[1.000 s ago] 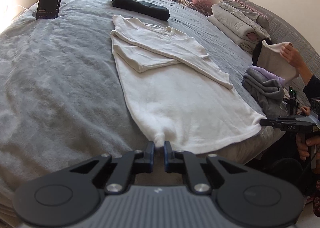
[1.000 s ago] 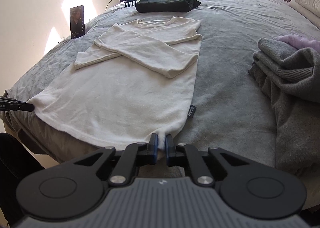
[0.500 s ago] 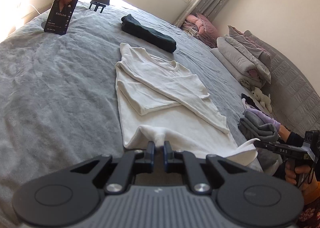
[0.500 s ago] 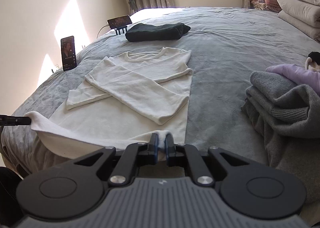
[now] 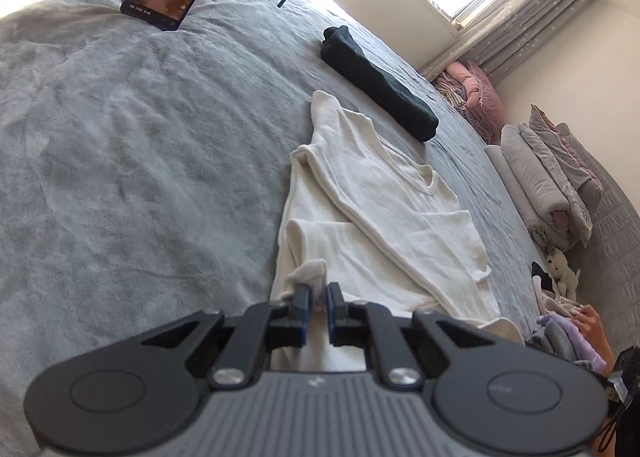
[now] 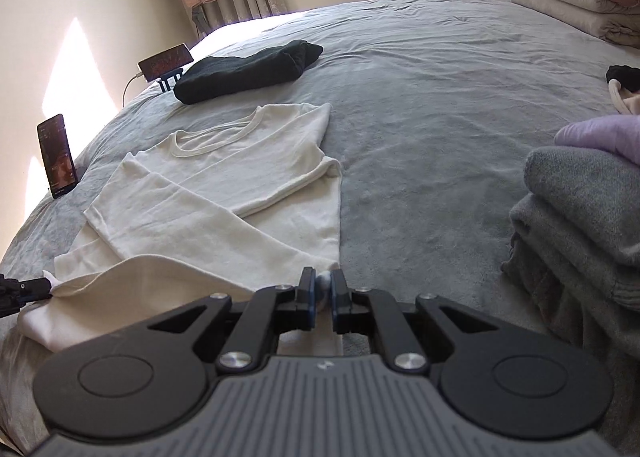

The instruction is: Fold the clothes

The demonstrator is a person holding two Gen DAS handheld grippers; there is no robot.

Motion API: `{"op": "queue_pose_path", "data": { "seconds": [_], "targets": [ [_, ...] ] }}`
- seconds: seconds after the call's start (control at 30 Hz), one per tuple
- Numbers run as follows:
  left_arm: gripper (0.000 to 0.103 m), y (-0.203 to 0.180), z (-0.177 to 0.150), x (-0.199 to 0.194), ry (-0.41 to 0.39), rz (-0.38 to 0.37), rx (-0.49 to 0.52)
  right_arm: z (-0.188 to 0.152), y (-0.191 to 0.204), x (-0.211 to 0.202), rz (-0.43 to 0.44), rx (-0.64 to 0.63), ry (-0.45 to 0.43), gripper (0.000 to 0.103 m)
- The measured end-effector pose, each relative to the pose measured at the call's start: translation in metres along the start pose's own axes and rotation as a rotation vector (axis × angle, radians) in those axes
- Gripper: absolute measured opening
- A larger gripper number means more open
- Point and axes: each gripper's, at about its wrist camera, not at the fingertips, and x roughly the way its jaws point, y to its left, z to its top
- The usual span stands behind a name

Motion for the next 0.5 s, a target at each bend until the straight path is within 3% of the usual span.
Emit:
{"op": "queue_pose_path", "data": {
  "seconds": [0.07, 0.13, 0.2, 0.27, 0.5],
  "targets": [
    [0.015, 0.003, 0.001, -0.003, -0.036, -0.033, 0.001, 0.0, -0.007, 0.0, 0.026, 0.039, -0.018, 0.018],
    [0.032, 0.003, 0.002, -0.008, -0.073, -0.055, 0.02, 0.002, -0.014, -0.003, 0.056, 0.079, -0.043, 0.022],
    [0.043, 0.002, 0.002, -0.012, -0.101, -0.051, 0.053, 0.004, -0.018, -0.01, 0.074, 0.092, -0.074, 0.037],
    [0.046, -0.002, 0.002, -0.014, -0.122, -0.038, 0.104, 0.004, -0.019, -0.015, 0.09, 0.082, -0.103, 0.047],
    [0.049, -0.016, -0.003, -0.013, -0.161, 0.002, 0.265, -0.002, -0.016, -0.018, 0.135, 0.006, -0.133, 0.049]
  ]
}}
